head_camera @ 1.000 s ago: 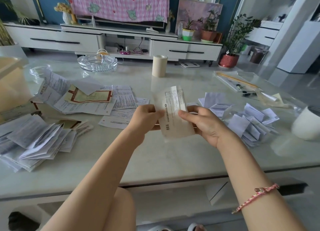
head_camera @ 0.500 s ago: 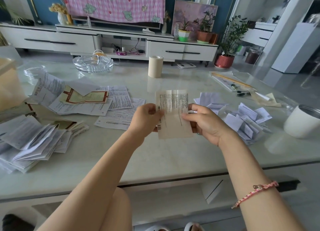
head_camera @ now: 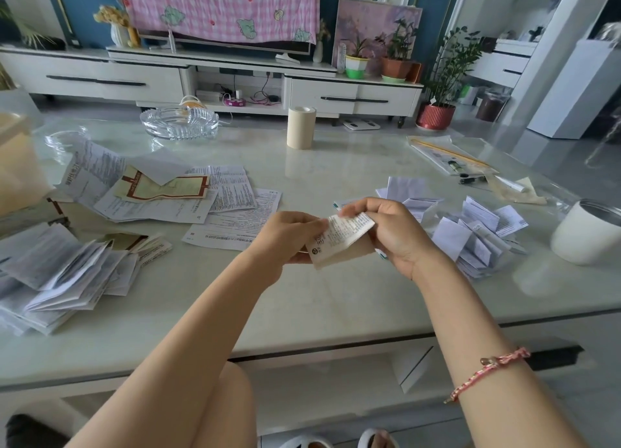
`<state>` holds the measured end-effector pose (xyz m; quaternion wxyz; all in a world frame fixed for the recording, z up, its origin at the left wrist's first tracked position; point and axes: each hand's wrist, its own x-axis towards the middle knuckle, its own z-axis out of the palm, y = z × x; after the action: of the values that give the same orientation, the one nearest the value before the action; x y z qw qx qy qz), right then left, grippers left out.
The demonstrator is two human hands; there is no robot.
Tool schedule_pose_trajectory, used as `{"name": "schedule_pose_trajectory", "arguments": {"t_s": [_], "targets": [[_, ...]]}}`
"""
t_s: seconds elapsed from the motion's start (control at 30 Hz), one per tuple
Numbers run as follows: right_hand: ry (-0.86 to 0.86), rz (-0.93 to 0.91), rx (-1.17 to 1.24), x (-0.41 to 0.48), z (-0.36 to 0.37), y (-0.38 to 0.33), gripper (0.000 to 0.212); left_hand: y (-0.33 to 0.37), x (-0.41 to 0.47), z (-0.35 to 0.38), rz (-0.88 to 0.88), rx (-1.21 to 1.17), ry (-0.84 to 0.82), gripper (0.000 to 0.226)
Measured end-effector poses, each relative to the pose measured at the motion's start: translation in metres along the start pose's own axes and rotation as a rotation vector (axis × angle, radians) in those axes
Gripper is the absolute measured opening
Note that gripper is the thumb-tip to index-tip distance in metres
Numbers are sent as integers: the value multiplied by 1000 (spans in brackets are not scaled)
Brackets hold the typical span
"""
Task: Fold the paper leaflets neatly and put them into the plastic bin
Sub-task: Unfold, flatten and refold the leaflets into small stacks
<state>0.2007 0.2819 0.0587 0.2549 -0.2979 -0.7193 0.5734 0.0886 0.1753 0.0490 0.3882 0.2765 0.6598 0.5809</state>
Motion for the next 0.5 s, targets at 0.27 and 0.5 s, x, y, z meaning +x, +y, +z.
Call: {"name": "schedule_pose_trajectory", "arguments": {"t_s": [0.27,0.5], "targets": [[-116,128,106,-4,5,-5,25,-1,2,-1,97,14,189,16],[-261,252,-55,-11,22,2,25,0,6,2,21,-118,212,30]]}}
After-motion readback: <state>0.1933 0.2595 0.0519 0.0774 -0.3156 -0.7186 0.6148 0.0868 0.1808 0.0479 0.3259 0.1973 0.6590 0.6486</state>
